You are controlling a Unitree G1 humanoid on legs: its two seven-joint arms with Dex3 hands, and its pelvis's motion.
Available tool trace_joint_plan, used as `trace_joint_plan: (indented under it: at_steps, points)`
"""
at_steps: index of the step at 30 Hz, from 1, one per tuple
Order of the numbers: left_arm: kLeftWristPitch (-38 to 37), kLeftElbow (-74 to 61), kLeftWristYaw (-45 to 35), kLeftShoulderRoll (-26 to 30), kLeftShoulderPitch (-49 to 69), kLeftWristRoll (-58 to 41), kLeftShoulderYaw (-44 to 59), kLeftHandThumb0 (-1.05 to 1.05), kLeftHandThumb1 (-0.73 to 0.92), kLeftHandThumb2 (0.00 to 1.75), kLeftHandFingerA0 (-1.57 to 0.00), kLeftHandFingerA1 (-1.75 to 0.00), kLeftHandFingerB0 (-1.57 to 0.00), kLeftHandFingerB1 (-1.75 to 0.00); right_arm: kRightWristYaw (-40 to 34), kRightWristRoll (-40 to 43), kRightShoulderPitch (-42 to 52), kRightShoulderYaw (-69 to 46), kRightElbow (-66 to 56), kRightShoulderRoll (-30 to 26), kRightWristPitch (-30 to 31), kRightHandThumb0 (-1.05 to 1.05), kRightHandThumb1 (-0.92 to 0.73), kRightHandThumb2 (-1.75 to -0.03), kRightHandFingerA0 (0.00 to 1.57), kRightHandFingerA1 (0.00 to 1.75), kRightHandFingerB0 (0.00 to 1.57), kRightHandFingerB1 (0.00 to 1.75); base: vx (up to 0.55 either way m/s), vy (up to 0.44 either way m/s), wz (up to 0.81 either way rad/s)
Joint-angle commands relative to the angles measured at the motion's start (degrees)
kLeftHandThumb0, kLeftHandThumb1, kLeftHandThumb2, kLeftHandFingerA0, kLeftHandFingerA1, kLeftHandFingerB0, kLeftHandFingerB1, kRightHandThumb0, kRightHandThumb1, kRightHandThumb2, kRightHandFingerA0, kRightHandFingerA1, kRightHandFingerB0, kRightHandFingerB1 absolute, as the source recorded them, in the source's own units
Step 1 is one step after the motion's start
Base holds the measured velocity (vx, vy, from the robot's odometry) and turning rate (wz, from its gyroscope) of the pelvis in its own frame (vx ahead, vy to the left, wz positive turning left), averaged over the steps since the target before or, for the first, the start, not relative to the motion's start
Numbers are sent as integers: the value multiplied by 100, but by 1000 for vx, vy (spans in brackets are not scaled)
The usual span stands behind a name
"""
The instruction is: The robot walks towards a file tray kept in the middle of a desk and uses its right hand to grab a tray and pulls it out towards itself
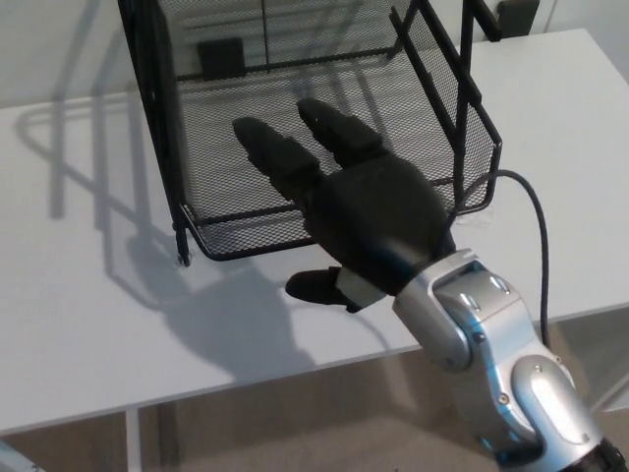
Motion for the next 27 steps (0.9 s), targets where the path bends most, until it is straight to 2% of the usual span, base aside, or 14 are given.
trace_joint_plan:
  at_steps: [1,4,7,19,20,23,27]
  points:
    - [-239,-236,189,433,63,520,-143,-38,64,59,-38,-40,-27,-31,1357,-3062,-515,548,800,-238,1950,-69,-42,-73,0,1,0,0,0,0,0]
    - [-280,-248,157,454,41,513,-141,-41,64,59,-38,-42,-27,-31,1035,-3115,-546,587,940,-272,2070,-67,-41,-74,0,5,0,4,0,0,0]
    - [-314,-247,147,482,36,532,-161,-41,65,60,-38,-42,-27,-31,932,-3193,-560,641,991,-280,2141,-65,-39,-70,0,0,0,0,0,0,0]
    - [-279,-306,136,507,43,543,-211,-39,65,59,-37,-40,-27,-31,1114,-3224,-501,757,1070,-176,2362,-67,-41,-72,0,2,0,0,0,0,0]
    - [-275,-305,151,513,39,562,-223,-40,65,60,-37,-39,-27,-31,1139,-3132,-450,738,1063,-118,2394,-60,-38,-76,0,16,0,11,0,0,0]
    - [-273,-354,145,525,45,548,-227,-39,65,59,-37,-42,-28,-31,1228,-2990,-401,708,1104,-18,2472,-65,-40,-78,0,17,0,10,0,0,0]
    - [-289,-339,176,535,39,596,-254,-41,65,60,-36,-42,-28,-31,1310,-2987,-310,763,1252,80,2597,-68,-44,-78,0,9,0,7,0,0,0]
